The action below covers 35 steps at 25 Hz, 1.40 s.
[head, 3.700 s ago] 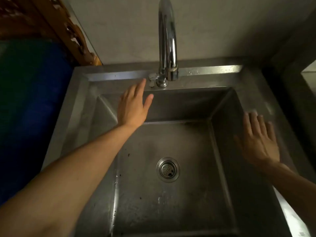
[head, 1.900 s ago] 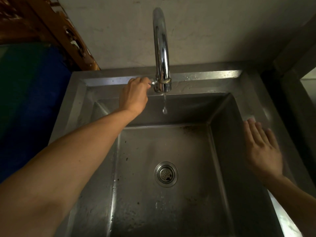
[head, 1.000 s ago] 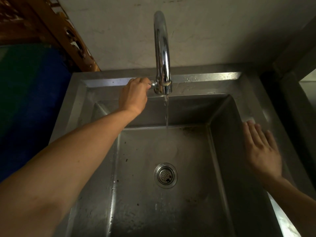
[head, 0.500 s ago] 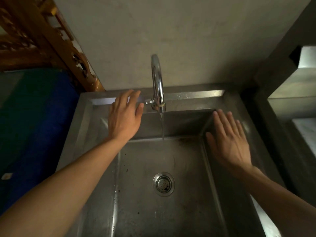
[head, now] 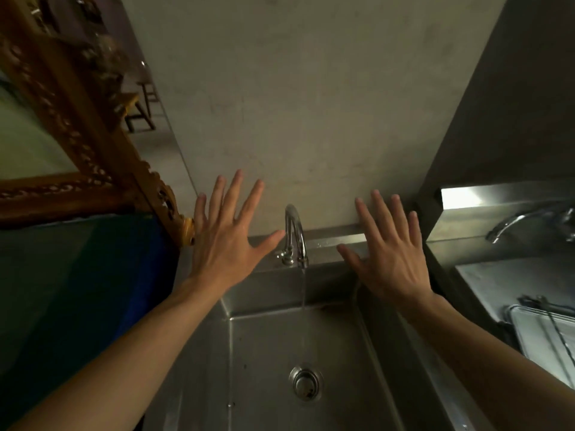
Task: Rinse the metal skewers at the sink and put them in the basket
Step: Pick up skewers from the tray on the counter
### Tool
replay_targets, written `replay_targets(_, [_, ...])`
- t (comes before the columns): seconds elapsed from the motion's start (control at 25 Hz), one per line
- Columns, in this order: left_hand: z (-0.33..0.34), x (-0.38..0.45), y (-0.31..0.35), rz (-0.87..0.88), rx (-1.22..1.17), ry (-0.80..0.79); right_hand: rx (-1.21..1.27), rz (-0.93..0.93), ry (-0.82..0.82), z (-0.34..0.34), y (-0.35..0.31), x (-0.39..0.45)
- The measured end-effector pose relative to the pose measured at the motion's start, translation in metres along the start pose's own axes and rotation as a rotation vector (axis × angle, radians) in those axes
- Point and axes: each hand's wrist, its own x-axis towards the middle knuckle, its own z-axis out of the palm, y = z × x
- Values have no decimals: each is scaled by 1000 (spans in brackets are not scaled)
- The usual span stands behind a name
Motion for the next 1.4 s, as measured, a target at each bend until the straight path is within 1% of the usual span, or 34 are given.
replay_targets(0.28, [-80, 12, 7, 41, -21, 72, -35, 24, 84, -87, -17, -9])
replay_targets(0.44, [-95, 19, 33, 118, -112, 106, -61, 92, 126, -123, -8, -37])
replay_targets(0.6, [-99, 29, 97, 273, -236, 95, -155, 246, 118, -162, 32, -87])
replay_targets(0.76, [-110, 37, 189, 435, -351, 92, -235, 403, 207, -213, 84, -146])
replay_targets(0.92, [-114, 31, 275, 553, -479, 91, -309, 559, 278, -253, 133, -208])
replay_targets(1.08, [-120, 16, 355, 660, -569, 100, -351, 678, 298, -277, 167, -263])
replay_targets(1.24, [-117, 7, 395, 694, -568, 119, -341, 715, 301, -281, 187, -290])
replay_targets(1.4, [-103, 1, 398, 661, -549, 82, -310, 720, 264, -264, 204, -301])
